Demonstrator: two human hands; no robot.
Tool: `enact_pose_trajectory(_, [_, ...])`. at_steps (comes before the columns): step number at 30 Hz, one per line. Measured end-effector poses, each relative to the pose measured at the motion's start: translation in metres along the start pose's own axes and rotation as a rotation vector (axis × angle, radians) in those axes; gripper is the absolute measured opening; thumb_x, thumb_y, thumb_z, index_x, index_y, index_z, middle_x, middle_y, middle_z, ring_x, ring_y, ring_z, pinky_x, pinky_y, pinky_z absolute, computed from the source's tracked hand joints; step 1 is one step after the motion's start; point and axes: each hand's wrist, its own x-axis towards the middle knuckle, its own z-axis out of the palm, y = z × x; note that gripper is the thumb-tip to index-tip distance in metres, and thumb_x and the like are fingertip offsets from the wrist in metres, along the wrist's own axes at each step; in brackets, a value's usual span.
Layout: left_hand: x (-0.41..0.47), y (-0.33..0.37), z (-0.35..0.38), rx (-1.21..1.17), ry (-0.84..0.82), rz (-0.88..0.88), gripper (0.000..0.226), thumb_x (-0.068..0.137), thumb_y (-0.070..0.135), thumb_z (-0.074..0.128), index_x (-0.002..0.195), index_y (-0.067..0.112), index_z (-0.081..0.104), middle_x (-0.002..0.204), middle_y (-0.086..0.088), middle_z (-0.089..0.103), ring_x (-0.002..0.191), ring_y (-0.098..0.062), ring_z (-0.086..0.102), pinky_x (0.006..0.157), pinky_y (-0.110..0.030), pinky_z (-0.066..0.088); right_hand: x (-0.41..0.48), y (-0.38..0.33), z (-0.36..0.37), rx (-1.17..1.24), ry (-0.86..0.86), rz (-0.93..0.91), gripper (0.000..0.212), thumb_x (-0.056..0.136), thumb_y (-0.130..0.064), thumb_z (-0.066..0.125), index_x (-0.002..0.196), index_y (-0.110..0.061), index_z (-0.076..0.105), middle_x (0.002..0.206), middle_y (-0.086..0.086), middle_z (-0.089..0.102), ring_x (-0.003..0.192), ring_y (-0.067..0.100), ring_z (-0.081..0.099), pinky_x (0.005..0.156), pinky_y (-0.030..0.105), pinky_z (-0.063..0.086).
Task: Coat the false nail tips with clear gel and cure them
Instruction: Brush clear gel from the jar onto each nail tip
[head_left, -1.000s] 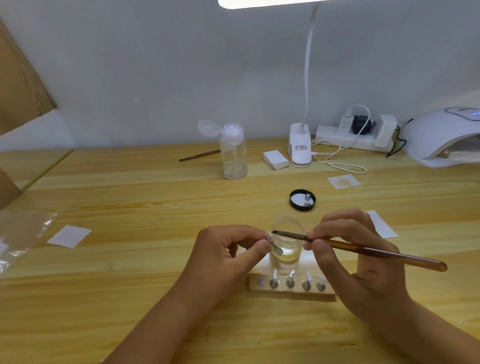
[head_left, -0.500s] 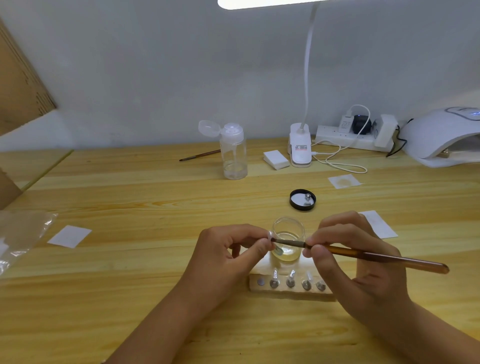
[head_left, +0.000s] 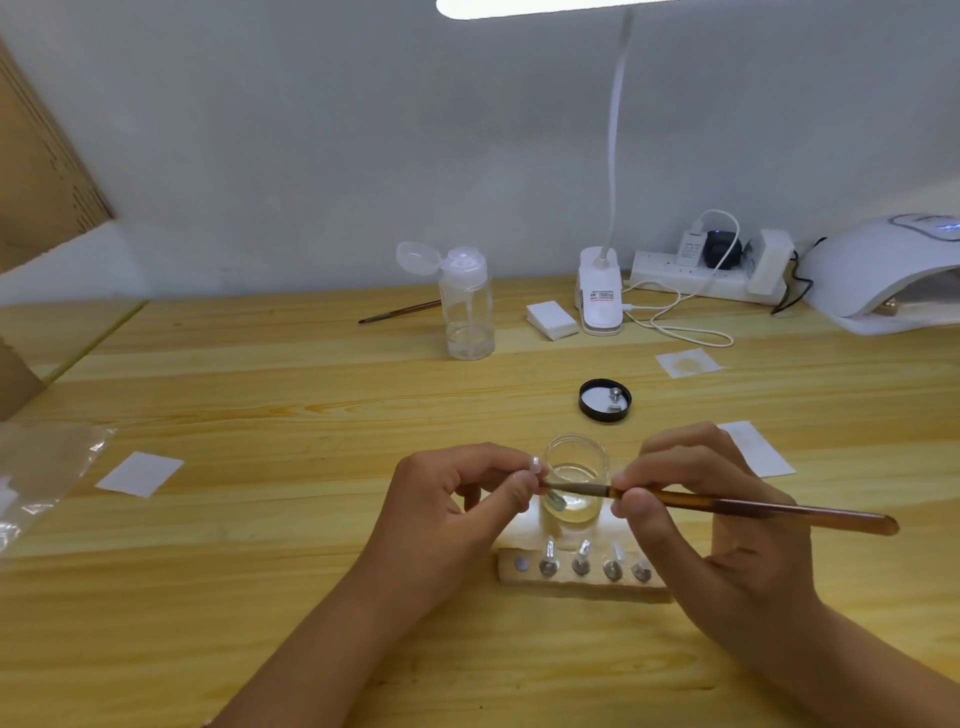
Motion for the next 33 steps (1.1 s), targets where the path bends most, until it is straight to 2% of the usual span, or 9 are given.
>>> enact_pose_trajectory(4, [0.002, 0.001, -0.006, 0.013, -0.030, -0.023, 0.010, 0.087, 0.013, 0.072, 0.088, 0.019, 0.079, 0.081, 0.013, 0.076, 0.074, -0.004, 0.069, 0.069, -0.038, 0.051, 0.004, 0.004, -0.005, -0.058, 0.049, -0.003, 0.007, 0.089, -0.027, 0.061, 0.091, -0.033, 0.064, 0.090, -0.009, 0.064, 0.091, 0.017, 0.061, 0.078, 0.033, 0.047])
enact_pose_trajectory(7, [0.005, -0.001, -0.019, 0.042, -0.170, -0.089, 0.009, 0.083, 0.016, 0.077, 0.083, 0.025, 0.080, 0.085, 0.012, 0.076, 0.077, 0.000, 0.065, 0.064, -0.022, 0.048, 0.016, 0.016, -0.011, -0.218, 0.070, 0.012, 0.012, 0.090, -0.028, 0.064, 0.097, -0.036, 0.065, 0.100, -0.021, 0.063, 0.101, 0.006, 0.057, 0.086, 0.029, 0.041])
enact_pose_trajectory(9, [0.006, -0.005, -0.025, 0.064, -0.294, -0.135, 0.009, 0.080, 0.019, 0.080, 0.081, 0.028, 0.081, 0.088, 0.010, 0.074, 0.081, -0.004, 0.066, 0.064, -0.016, 0.044, 0.021, 0.030, -0.017, -0.355, 0.038, 0.043, 0.016, 0.088, -0.020, 0.071, 0.102, -0.028, 0.069, 0.100, -0.024, 0.064, 0.103, 0.001, 0.055, 0.088, 0.031, 0.037])
enact_pose_trajectory(12, [0.006, -0.007, -0.027, 0.043, -0.432, -0.198, 0.007, 0.078, 0.026, 0.082, 0.082, 0.031, 0.081, 0.088, 0.003, 0.070, 0.079, -0.015, 0.063, 0.067, -0.025, 0.048, 0.025, 0.048, -0.025, -0.538, -0.052, 0.106, 0.022, 0.089, -0.021, 0.066, 0.111, -0.019, 0.071, 0.098, -0.008, 0.070, 0.105, 0.017, 0.057, 0.087, 0.030, 0.030])
enact_pose_trajectory(14, [0.006, -0.007, -0.026, 0.014, -0.489, -0.196, 0.008, 0.078, 0.024, 0.083, 0.083, 0.030, 0.081, 0.088, -0.004, 0.071, 0.076, -0.011, 0.061, 0.069, -0.026, 0.048, 0.027, 0.057, -0.027, -0.606, -0.112, 0.149, 0.026, 0.092, -0.022, 0.066, 0.118, -0.017, 0.070, 0.103, -0.001, 0.070, 0.109, 0.023, 0.058, 0.090, 0.030, 0.029])
enact_pose_trajectory(19, [0.007, -0.007, -0.026, -0.030, -0.492, -0.175, 0.011, 0.077, 0.016, 0.083, 0.083, 0.025, 0.081, 0.085, -0.005, 0.073, 0.075, -0.008, 0.059, 0.070, -0.026, 0.047, 0.044, 0.071, -0.023, -0.757, -0.270, 0.046, 0.028, 0.086, -0.010, 0.075, 0.114, -0.009, 0.072, 0.106, 0.006, 0.073, 0.114, 0.032, 0.063, 0.095, 0.044, 0.042])
enact_pose_trajectory(23, [0.008, -0.009, -0.026, -0.030, -0.477, -0.179, 0.010, 0.075, 0.024, 0.084, 0.085, 0.027, 0.081, 0.087, -0.003, 0.069, 0.075, -0.006, 0.057, 0.069, -0.022, 0.046, 0.059, 0.080, -0.023, -0.805, -0.313, -0.118, 0.025, 0.079, -0.008, 0.082, 0.102, -0.007, 0.072, 0.101, 0.008, 0.074, 0.107, 0.030, 0.066, 0.093, 0.038, 0.045])
enact_pose_trajectory(28, [0.008, -0.011, -0.023, 0.085, -0.473, -0.099, 0.014, 0.072, 0.032, 0.081, 0.085, 0.036, 0.079, 0.085, 0.008, 0.066, 0.081, -0.006, 0.058, 0.075, -0.020, 0.047, 0.065, 0.095, -0.019, -0.827, -0.416, -0.207, 0.018, 0.087, -0.017, 0.076, 0.102, -0.010, 0.071, 0.104, 0.000, 0.073, 0.120, 0.027, 0.063, 0.106, 0.043, 0.027])
enact_pose_trajectory(33, [0.009, -0.011, -0.019, 0.206, -0.426, -0.026, 0.025, 0.063, 0.037, 0.081, 0.086, 0.045, 0.075, 0.087, 0.009, 0.065, 0.085, -0.008, 0.057, 0.078, -0.020, 0.046, 0.061, 0.103, -0.021, -0.814, -0.552, -0.120, 0.024, 0.097, -0.033, 0.061, 0.113, -0.017, 0.065, 0.123, -0.005, 0.066, 0.142, 0.025, 0.041, 0.117, 0.046, 0.008])
